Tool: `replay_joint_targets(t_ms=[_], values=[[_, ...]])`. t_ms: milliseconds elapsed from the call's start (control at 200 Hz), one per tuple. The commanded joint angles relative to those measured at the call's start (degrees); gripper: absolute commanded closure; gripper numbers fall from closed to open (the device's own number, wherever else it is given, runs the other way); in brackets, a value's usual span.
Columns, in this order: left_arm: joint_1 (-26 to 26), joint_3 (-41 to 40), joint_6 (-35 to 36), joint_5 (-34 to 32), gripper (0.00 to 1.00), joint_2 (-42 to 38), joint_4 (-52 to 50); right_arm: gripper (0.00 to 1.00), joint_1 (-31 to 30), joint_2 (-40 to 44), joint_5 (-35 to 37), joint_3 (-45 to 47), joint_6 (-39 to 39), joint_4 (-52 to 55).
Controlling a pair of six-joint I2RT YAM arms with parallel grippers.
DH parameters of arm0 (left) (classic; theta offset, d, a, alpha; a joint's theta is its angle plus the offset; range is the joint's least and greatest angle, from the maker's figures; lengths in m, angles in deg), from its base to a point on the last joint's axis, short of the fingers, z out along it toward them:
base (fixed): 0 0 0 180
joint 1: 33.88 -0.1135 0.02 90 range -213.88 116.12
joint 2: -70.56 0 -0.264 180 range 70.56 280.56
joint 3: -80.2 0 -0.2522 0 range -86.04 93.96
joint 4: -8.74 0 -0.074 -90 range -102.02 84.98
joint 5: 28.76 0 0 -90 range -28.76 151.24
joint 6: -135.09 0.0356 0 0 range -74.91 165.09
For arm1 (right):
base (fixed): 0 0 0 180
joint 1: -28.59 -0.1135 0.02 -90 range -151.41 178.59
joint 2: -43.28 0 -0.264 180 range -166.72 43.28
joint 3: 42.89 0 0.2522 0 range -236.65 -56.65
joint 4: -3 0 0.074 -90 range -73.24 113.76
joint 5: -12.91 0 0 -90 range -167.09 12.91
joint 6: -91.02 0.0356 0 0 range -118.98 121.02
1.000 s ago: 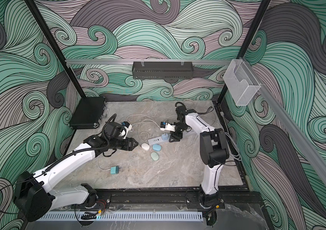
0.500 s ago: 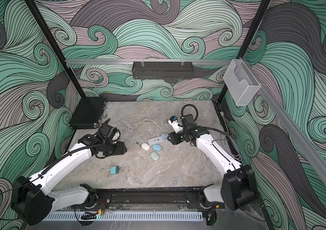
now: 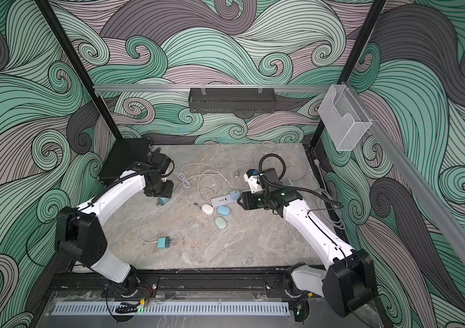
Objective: Charge the bluetooth headset
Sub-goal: Pick up the plug from the center of the board.
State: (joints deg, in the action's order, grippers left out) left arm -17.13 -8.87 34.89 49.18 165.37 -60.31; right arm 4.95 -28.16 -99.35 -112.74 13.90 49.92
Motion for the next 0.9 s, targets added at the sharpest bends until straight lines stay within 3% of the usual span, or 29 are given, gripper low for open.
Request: replay_joint_targets(t_ms=[0,345,896], values=[[-2.41,2.81,10.06,-4.89,0.41,3.53,-6.85,0.57,-0.36,0.74,-1.95,0.43,1.21,0.23],[-5.97,9.47,21.31,7.25,0.4,11.8,-4.56,0.57,-0.38,1.39,-3.24,1.62,0.78,0.33],[-6.08,11.87,20.57,3.27,0.47,19.34,-2.34,0.61,-0.44,2.29,-3.61,1.34,2.3,0.85]])
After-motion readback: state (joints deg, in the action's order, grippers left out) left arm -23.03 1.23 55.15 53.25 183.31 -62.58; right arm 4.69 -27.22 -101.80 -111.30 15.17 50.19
